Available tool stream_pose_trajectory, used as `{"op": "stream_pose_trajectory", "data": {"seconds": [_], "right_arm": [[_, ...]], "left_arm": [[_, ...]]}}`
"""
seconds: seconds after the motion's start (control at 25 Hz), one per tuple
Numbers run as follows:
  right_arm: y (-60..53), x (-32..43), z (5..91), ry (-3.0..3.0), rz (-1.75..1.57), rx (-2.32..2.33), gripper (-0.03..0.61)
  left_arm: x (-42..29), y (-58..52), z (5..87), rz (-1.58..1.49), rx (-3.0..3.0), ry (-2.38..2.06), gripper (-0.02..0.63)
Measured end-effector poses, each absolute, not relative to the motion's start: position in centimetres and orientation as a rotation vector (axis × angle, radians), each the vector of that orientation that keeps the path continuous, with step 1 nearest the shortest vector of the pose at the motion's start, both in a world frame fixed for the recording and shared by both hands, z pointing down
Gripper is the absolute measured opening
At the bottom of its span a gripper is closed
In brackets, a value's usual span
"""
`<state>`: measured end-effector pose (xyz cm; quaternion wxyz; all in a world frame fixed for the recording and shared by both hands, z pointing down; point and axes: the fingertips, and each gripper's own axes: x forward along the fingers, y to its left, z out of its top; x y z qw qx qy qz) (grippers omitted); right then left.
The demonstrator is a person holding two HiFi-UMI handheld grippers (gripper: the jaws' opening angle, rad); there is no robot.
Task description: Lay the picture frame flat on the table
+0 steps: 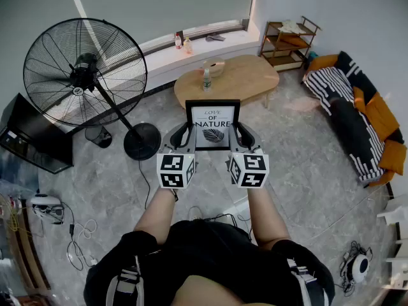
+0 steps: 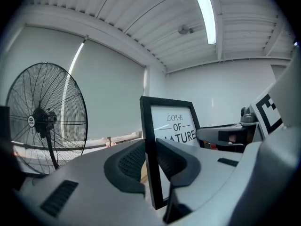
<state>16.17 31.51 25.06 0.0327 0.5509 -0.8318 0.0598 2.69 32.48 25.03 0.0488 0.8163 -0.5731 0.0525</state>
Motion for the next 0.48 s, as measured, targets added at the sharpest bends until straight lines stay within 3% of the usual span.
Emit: {"op": "stream_pose_trajectory", "data": {"seconds": [0.48], "right_arm": [[32.2,12.9,22.0,-2.624,0.163,1.699,0.089]], "left_arm": [[-0.7,33.2,21.8,0.115,2.526,-1.756,0.086]]}}
